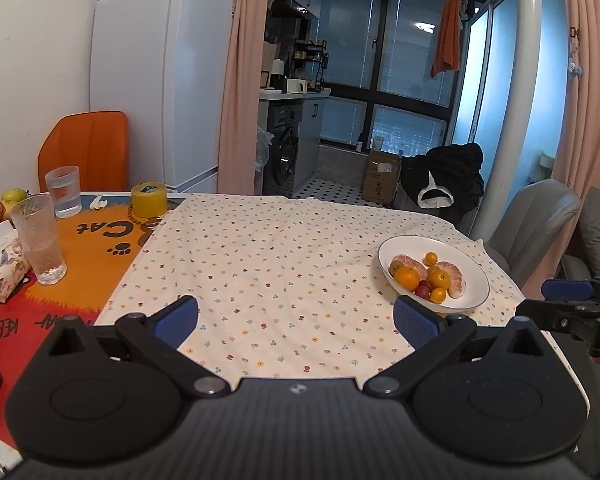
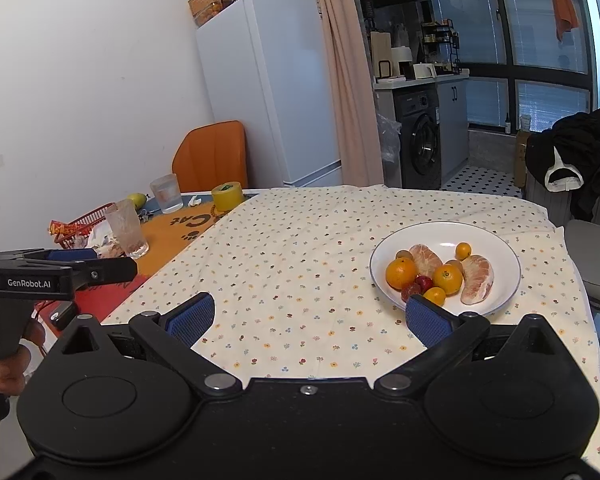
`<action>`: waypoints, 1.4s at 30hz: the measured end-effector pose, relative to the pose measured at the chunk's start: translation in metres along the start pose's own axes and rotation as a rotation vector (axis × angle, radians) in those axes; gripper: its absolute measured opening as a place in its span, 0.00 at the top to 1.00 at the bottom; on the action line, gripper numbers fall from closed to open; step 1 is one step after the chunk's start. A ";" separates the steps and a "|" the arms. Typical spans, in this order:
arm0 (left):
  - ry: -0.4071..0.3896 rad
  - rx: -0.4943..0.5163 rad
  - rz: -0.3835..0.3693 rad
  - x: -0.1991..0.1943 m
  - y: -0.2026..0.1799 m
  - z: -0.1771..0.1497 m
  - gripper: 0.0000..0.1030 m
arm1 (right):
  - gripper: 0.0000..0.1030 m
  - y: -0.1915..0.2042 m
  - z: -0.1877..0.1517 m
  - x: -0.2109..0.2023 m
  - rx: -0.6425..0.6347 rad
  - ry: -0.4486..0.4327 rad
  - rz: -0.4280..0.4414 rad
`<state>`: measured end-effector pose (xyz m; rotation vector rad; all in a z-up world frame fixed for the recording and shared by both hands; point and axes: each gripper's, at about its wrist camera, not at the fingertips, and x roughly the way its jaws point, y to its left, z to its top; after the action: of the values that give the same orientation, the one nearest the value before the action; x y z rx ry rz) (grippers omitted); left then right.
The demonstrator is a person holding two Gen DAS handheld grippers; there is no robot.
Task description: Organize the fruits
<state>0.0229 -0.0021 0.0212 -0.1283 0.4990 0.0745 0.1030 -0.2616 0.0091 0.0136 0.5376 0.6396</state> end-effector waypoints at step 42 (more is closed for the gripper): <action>0.026 0.033 -0.008 0.000 -0.003 -0.004 0.00 | 0.00 0.001 0.001 0.001 -0.006 0.019 0.005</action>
<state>0.0213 -0.0054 0.0182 -0.0993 0.5257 0.0573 0.1034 -0.2600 0.0102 0.0033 0.5537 0.6468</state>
